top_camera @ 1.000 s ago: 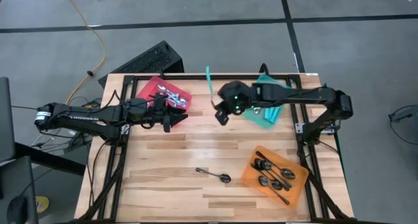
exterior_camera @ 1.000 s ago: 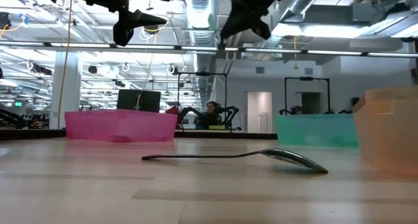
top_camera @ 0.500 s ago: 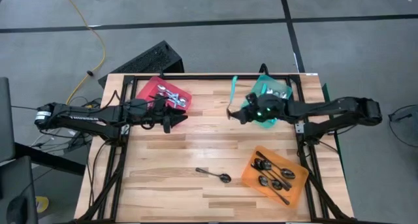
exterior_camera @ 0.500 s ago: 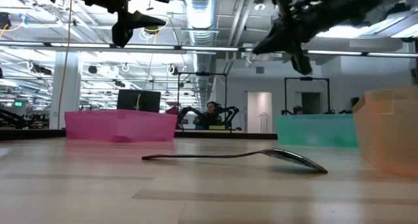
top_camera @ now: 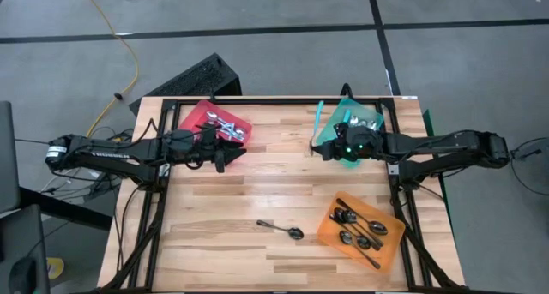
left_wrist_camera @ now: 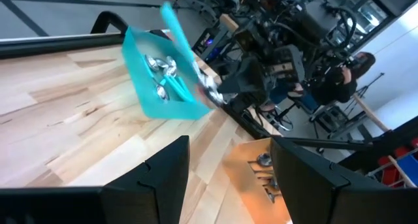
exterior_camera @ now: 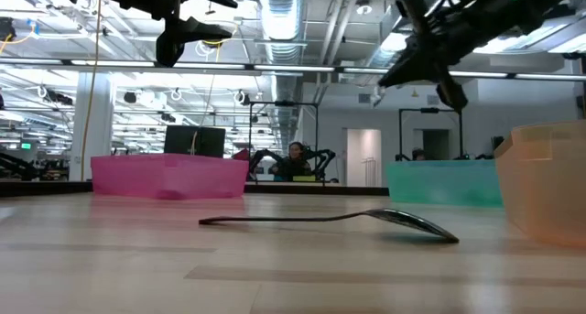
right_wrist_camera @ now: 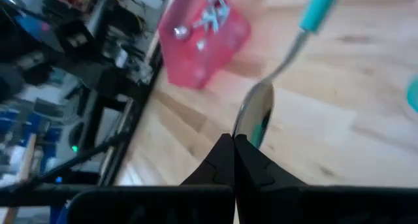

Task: Sort silverware by color (type)
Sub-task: Put the blue spoon into the blue bin

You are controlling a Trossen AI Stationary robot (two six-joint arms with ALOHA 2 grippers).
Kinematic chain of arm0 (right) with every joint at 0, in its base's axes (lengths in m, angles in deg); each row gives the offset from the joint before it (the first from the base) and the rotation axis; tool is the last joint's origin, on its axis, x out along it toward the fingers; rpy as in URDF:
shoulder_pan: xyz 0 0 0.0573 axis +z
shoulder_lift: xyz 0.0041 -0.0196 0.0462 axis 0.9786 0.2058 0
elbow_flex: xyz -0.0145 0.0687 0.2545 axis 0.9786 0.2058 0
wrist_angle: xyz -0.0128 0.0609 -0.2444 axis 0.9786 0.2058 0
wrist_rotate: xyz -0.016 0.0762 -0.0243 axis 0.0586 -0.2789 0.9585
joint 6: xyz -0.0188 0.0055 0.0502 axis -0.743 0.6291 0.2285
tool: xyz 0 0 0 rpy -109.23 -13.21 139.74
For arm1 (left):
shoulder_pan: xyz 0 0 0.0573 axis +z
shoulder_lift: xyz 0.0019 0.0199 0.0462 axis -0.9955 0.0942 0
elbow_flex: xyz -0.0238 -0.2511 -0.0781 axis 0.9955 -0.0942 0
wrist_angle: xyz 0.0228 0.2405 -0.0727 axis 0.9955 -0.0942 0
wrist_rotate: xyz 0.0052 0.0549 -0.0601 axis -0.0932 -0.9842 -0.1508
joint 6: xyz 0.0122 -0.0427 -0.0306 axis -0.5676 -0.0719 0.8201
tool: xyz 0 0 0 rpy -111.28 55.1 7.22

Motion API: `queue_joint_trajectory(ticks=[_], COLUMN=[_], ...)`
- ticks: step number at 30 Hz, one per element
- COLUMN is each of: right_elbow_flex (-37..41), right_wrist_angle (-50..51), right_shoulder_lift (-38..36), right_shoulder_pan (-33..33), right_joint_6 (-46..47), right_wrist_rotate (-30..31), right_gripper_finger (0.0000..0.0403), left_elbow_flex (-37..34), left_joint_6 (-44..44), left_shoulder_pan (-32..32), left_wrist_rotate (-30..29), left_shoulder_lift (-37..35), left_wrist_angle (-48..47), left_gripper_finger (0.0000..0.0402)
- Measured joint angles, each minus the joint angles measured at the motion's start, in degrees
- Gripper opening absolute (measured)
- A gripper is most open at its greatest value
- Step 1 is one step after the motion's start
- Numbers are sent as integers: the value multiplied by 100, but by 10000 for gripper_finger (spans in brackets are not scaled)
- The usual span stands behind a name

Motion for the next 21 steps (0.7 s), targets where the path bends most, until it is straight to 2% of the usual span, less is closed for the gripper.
queue_joint_trajectory(ticks=[5, 16, 21], right_elbow_flex=[-20, -440, -560], right_wrist_angle=[86, 1637, 2295], right_shoulder_lift=[-15, -20, -20], right_shoulder_pan=[-266, -762, -954], right_joint_6=[-42, 44, 272], right_wrist_rotate=[19, 51, 378], right_gripper_finger=[13, 13, 13], left_elbow_flex=[0, 0, 0], left_joint_6=[120, 127, 127], left_shoulder_pan=[-3, -1, -1], left_wrist_rotate=[-4, -9, -14], left_shoulder_lift=[0, 0, 0], left_wrist_angle=[-37, -81, -81], left_gripper_finger=[197, 197, 197])
